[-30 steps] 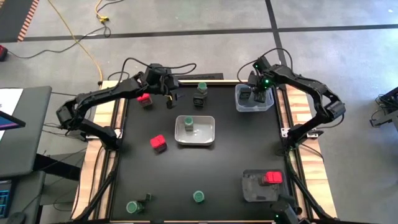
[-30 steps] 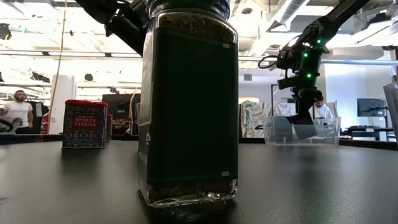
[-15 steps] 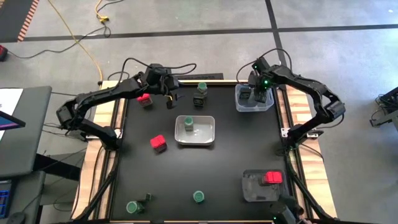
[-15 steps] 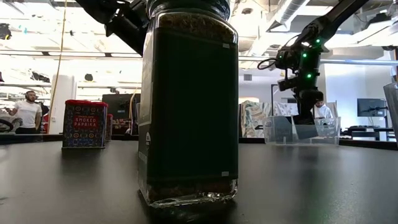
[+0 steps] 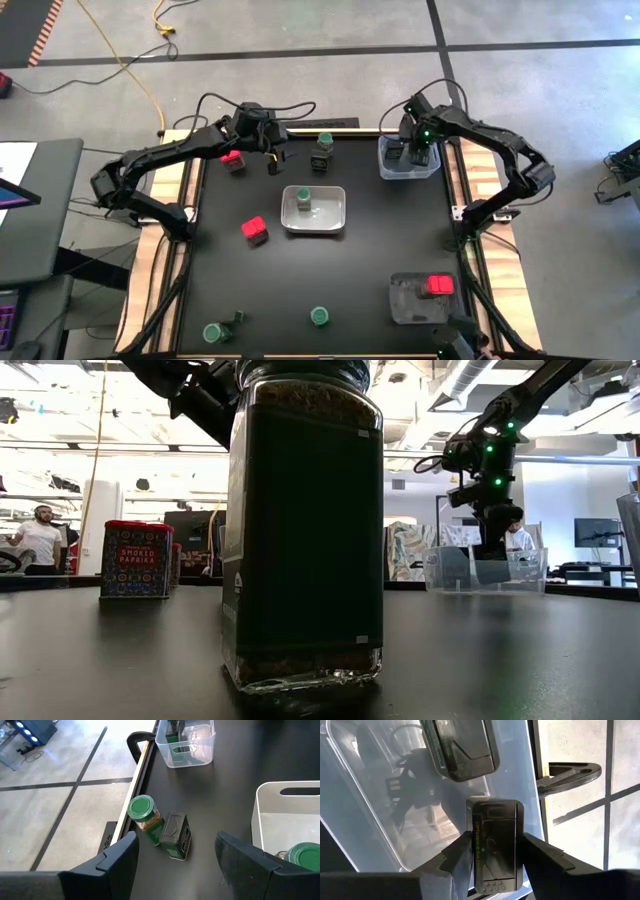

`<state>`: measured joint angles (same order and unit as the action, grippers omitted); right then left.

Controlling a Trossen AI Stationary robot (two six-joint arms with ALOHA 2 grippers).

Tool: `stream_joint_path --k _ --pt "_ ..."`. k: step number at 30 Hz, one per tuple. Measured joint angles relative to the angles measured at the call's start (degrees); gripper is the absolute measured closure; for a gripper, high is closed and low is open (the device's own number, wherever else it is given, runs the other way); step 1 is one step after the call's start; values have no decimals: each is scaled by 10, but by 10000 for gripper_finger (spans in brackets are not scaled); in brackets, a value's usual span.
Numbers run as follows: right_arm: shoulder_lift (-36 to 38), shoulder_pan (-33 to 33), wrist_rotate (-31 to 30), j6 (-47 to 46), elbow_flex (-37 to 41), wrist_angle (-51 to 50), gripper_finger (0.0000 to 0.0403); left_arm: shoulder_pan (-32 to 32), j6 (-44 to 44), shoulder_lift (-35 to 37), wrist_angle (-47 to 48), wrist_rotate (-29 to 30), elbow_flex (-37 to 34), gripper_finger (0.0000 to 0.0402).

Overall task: Sort spices by type
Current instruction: Put the top left black seasoning can into the transparent bin

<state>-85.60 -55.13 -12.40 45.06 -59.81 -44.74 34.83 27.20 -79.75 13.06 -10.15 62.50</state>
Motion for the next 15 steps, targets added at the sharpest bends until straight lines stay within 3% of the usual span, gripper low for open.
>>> stream_joint_path --k 15 --pt "0 0 0 -6 0 -4 213 0 0 0 0 0 0 152"
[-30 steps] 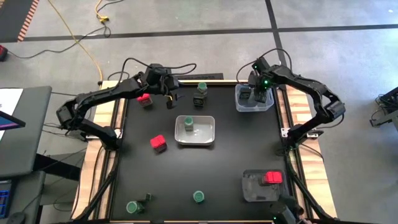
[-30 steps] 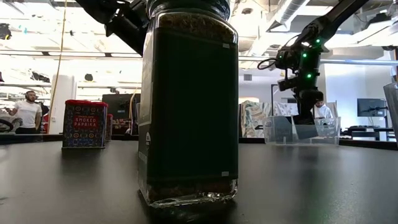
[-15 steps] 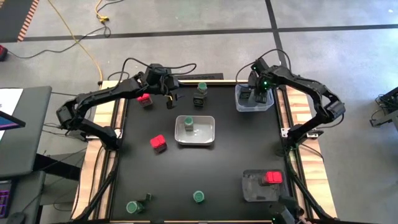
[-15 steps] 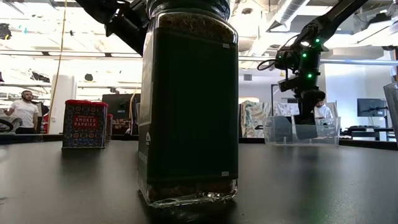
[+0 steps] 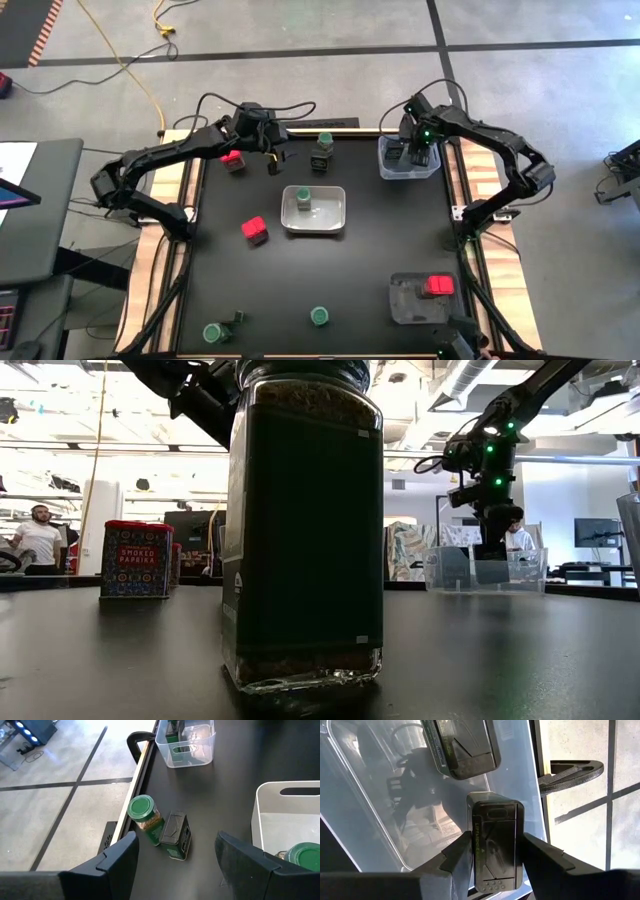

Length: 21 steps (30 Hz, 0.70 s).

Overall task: Sort spices by type
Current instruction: Put the top left black seasoning can into the transparent bin, then put the bottom red seasoning can into the black bin

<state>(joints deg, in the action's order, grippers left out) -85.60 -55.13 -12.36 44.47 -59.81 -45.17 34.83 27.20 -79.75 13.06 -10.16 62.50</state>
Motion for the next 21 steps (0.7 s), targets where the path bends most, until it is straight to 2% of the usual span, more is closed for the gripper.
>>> stream_joint_path --k 8,21 --pt "0 0 3 2 0 0 211 0 0 0 0 0 0 152" --pt "0 0 3 2 0 5 174 0 0 0 0 0 0 152"
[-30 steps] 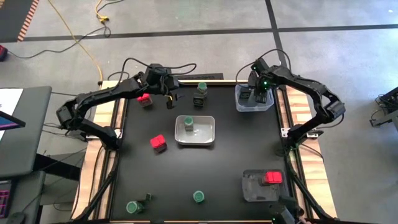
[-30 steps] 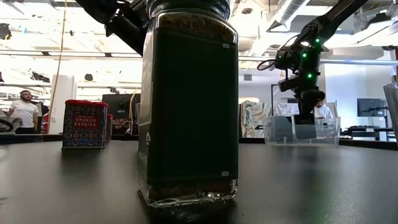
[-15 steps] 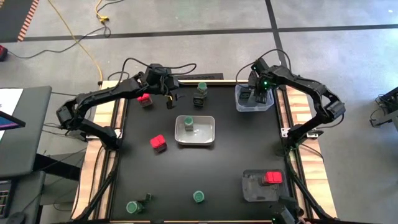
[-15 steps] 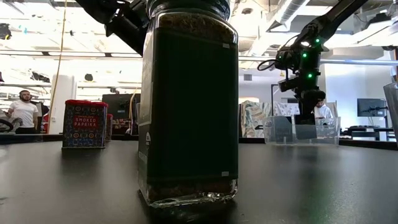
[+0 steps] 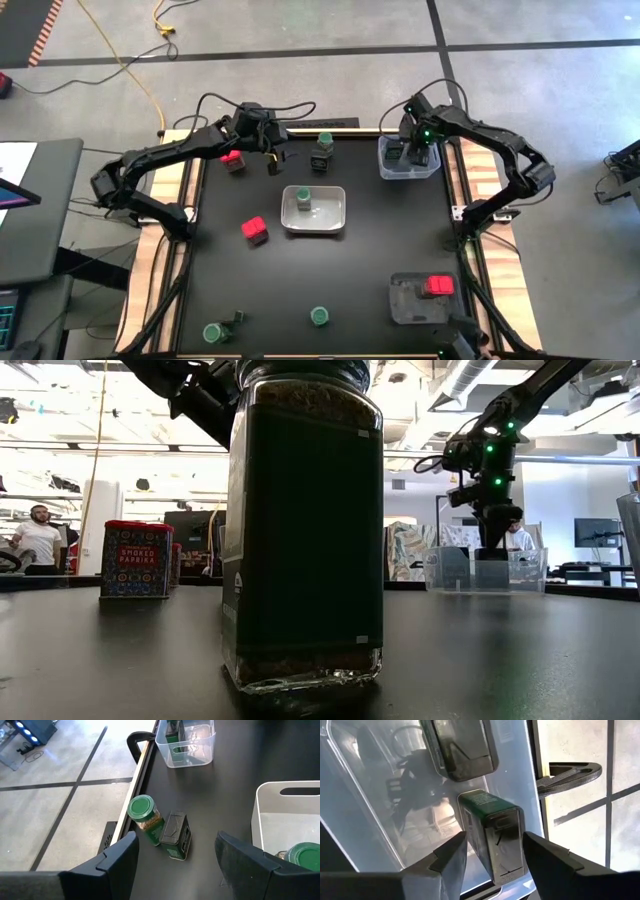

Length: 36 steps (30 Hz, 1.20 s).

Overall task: Sort spices by type
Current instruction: Put the bottom red seasoning can into the black bin

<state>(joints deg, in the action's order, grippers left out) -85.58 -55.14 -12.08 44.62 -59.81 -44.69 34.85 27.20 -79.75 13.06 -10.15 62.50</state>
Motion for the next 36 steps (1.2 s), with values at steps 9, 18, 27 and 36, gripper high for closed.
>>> stream_joint_path --k 9,18,27,36 --pt "29 0 0 -13 -34 -3 173 0 0 0 0 0 0 152" --pt "119 9 0 -207 -66 -31 173 0 -6 0 0 0 0 152" --pt "192 46 2 -616 -66 -58 173 1 -34 8 -15 0 0 152" --pt "215 137 2 -680 -65 -66 173 14 -54 65 34 0 0 152"
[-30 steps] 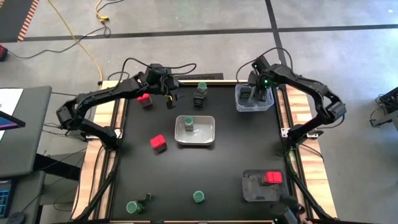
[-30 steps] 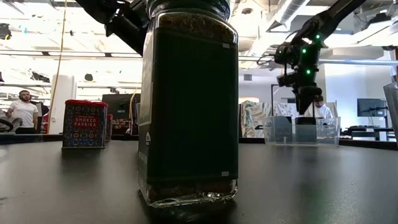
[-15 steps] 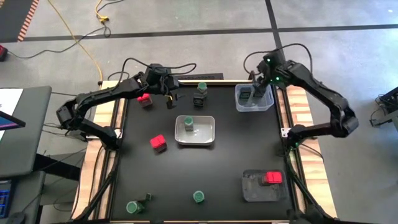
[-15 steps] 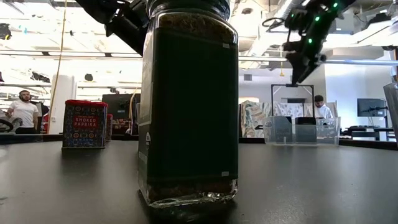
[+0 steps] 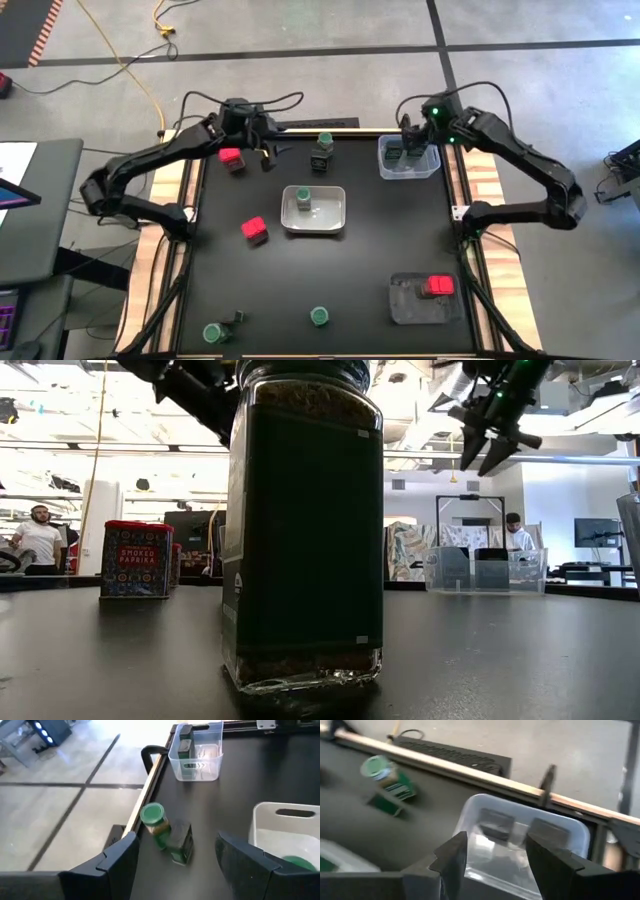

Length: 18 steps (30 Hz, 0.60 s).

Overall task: Sort spices by type
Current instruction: Put the bottom red seasoning can into the black bin

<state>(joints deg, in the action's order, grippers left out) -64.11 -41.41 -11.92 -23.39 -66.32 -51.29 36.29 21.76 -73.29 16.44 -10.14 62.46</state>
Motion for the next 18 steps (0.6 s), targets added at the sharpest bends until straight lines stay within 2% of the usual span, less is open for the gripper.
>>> stream_joint_path --k 5,8,14,18 --pt "3 88 0 20 27 61 173 -4 -10 35 74 0 0 152" --pt "5 134 -2 27 56 114 177 -15 -54 57 106 0 0 152" --pt "5 215 -5 20 99 155 190 -51 -109 102 157 1 0 152" --pt "12 264 -5 23 103 153 200 -86 -152 140 139 30 -37 152"
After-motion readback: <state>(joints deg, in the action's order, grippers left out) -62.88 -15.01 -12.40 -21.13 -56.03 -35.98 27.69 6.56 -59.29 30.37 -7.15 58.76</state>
